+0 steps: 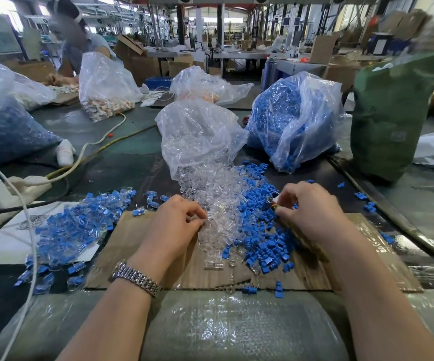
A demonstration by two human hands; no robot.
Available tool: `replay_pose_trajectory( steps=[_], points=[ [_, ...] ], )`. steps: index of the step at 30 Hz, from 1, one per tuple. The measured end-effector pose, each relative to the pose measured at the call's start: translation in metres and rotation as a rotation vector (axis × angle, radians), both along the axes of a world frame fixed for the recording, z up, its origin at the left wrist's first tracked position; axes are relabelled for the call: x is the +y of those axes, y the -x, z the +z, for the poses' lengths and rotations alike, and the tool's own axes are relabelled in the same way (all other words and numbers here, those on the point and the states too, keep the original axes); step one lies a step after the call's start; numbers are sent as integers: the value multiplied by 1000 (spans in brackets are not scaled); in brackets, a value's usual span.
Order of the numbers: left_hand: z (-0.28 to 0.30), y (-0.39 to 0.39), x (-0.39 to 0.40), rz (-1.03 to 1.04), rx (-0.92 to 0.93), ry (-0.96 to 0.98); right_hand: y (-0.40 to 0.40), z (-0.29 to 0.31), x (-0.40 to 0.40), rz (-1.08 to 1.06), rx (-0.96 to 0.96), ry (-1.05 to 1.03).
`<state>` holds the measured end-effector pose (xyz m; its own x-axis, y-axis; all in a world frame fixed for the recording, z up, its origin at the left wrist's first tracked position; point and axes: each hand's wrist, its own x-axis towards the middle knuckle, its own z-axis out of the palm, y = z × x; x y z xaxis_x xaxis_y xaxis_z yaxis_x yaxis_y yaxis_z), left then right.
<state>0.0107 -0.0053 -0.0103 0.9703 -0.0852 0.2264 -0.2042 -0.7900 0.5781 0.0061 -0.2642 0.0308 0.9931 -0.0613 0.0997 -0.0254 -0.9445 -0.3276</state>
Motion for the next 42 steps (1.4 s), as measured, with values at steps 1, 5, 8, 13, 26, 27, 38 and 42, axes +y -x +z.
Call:
replay_pose_trajectory(
  steps=[1, 5, 8, 13, 26, 27, 38, 42],
  points=[
    [0, 1, 0, -6, -9, -5, 1, 0, 2, 62, 1, -22],
    [1, 3, 1, 14, -39, 17, 3, -4, 11, 234, 58, 51],
    [4, 3, 1, 64, -56, 152, 2, -6, 13, 274, 37, 123],
    [10, 4, 0, -72, 205, 720, 1, -11, 9, 293, -10, 34],
    [11, 1, -2, -357, 486, 1210, 5, -5, 26, 420, -126, -983],
    [12, 2, -3, -362, 486, 1207, 6, -4, 27, 418, -125, -1027],
    [19, 10, -11, -371, 480, 1176, 14, -4, 44, 509, -118, -904],
    [19, 11, -10, -389, 466, 1168, 16, -3, 47, 500, -150, -810]
  ],
)
